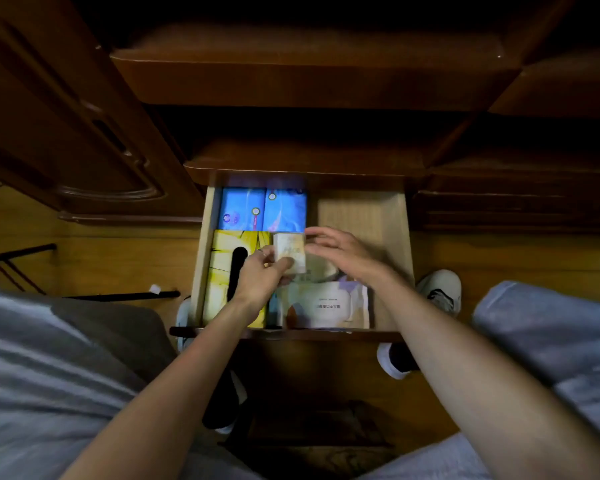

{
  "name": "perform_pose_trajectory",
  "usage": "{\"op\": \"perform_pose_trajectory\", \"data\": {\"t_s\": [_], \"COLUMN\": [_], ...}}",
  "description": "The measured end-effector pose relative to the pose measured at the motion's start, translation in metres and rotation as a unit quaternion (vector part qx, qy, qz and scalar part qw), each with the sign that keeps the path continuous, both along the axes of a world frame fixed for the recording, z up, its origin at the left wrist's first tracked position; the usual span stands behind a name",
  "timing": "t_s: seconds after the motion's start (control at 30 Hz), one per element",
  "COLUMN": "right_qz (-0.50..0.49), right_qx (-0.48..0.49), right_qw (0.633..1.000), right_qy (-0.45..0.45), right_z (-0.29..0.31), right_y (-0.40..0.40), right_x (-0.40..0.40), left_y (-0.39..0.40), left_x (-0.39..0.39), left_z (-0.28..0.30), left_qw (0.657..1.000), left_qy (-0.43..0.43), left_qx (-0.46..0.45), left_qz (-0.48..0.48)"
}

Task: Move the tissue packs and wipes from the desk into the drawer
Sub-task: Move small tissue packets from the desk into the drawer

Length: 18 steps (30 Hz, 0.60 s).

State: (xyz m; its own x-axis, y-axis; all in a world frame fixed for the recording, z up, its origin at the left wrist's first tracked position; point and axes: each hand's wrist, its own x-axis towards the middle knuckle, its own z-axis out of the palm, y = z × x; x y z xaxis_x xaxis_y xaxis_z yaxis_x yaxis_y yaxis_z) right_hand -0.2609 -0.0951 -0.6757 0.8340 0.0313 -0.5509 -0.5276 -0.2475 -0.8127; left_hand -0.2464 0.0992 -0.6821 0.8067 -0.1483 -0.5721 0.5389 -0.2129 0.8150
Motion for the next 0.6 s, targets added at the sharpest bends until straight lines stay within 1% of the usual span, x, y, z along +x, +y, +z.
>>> {"op": "perform_pose_trajectory", "data": {"t_s": [0.07, 0.1, 0.13, 0.17, 0.2, 0.23, 0.27, 0.3, 0.33, 0.4, 0.47, 0.53, 0.57, 0.6], "right_qz": [0.030, 0.036, 0.042, 0.056, 0.083, 0.118, 0.152, 0.184, 0.219, 0.277, 0.305, 0.296, 0.294, 0.301], "right_qx": [0.017, -0.005, -0.045, -0.110, -0.204, -0.312, -0.405, -0.470, -0.511, -0.564, -0.607, -0.632, -0.636, -0.638], "right_qw": [0.999, 0.999, 0.998, 0.992, 0.975, 0.943, 0.901, 0.863, 0.831, 0.777, 0.733, 0.716, 0.713, 0.709], "right_qy": [0.016, 0.015, 0.009, 0.000, -0.009, -0.016, -0.024, -0.031, -0.032, -0.033, -0.032, -0.029, -0.022, -0.010], "right_z": [0.007, 0.010, 0.012, 0.014, 0.015, 0.016, 0.015, 0.012, 0.008, -0.001, -0.007, -0.012, -0.013, -0.015], "right_y": [-0.012, -0.019, -0.028, -0.038, -0.049, -0.061, -0.071, -0.079, -0.083, -0.083, -0.077, -0.073, -0.072, -0.070], "right_x": [-0.002, -0.003, -0.004, -0.005, -0.007, -0.009, -0.013, -0.018, -0.023, -0.030, -0.031, -0.028, -0.025, -0.023], "left_y": [-0.015, -0.021, -0.026, -0.030, -0.032, -0.033, -0.033, -0.033, -0.033, -0.032, -0.028, -0.024, -0.023, -0.022], "left_x": [-0.004, -0.006, -0.009, -0.011, -0.012, -0.013, -0.014, -0.014, -0.013, -0.013, -0.013, -0.015, -0.017, -0.019], "left_z": [0.001, 0.000, 0.000, -0.001, -0.002, -0.002, -0.001, 0.000, -0.001, -0.006, -0.012, -0.019, -0.021, -0.024], "left_qw": [0.998, 0.996, 0.993, 0.988, 0.981, 0.972, 0.962, 0.953, 0.946, 0.931, 0.897, 0.842, 0.822, 0.813], "left_qy": [0.012, 0.009, -0.001, -0.019, -0.042, -0.070, -0.097, -0.120, -0.136, -0.167, -0.208, -0.260, -0.278, -0.285], "left_qx": [-0.014, 0.001, 0.025, 0.057, 0.092, 0.129, 0.162, 0.187, 0.202, 0.222, 0.268, 0.323, 0.336, 0.337], "left_qz": [-0.058, -0.088, -0.118, -0.145, -0.167, -0.184, -0.196, -0.205, -0.213, -0.237, -0.282, -0.344, -0.367, -0.379]}}
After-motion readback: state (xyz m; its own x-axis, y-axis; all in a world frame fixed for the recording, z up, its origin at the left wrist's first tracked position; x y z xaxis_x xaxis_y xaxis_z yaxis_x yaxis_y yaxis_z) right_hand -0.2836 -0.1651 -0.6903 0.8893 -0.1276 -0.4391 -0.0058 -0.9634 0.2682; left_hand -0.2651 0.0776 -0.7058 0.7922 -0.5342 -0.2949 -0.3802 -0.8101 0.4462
